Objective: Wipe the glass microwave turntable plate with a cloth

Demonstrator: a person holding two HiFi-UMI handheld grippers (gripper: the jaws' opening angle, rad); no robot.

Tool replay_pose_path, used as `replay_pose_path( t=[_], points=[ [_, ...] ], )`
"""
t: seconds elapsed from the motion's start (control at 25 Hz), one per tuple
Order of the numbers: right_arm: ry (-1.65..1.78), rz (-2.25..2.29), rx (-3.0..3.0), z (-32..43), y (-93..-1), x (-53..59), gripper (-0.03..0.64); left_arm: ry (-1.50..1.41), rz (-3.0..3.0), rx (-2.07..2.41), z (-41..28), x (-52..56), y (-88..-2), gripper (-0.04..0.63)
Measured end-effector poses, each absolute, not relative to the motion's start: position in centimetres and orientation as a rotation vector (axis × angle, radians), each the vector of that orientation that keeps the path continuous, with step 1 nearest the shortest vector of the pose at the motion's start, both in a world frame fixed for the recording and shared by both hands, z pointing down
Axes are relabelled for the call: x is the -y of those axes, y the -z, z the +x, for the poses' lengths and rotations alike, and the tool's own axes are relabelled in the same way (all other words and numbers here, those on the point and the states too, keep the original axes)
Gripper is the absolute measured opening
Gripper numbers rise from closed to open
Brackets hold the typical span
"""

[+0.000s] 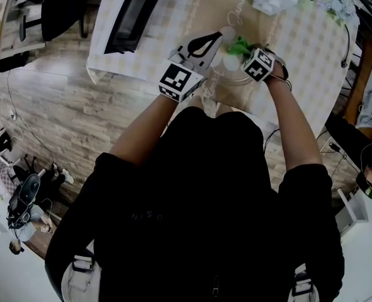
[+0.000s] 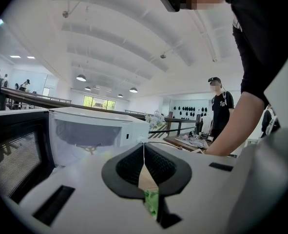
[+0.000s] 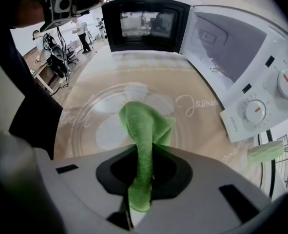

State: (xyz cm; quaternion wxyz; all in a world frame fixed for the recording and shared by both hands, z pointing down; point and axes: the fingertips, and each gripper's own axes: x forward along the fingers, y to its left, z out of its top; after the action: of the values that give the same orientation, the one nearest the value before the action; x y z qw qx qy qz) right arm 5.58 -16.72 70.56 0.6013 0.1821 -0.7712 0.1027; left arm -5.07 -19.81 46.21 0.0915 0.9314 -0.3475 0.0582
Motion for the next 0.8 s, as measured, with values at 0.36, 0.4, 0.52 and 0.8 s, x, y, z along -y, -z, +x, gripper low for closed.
replay_pose_path(
  t=[0.36, 0.4, 0.52, 0.8],
  points=[
    [-0.262, 0.311, 1.813, 3.4, -70.6, 10.8, 0.06, -0.178, 2.78, 0.999, -3.7, 18.5, -46.1, 0.021],
    [-0.272, 0.296, 1.813, 3.2, -70.6, 10.2, 0.059, -0.178, 2.782, 0.996, -3.5, 18.4, -46.1, 0.021],
    [-0.314, 0.252, 1.816, 2.7, -70.6, 8.5, 0.058, -0.176, 2.789, 0.988, -3.1, 18.1, -45.9, 0.021],
    [-0.435, 0.146, 1.845, 1.1, -70.5, 3.9, 0.058, -0.182, 2.795, 0.983, -2.5, 17.8, -45.7, 0.021]
  ],
)
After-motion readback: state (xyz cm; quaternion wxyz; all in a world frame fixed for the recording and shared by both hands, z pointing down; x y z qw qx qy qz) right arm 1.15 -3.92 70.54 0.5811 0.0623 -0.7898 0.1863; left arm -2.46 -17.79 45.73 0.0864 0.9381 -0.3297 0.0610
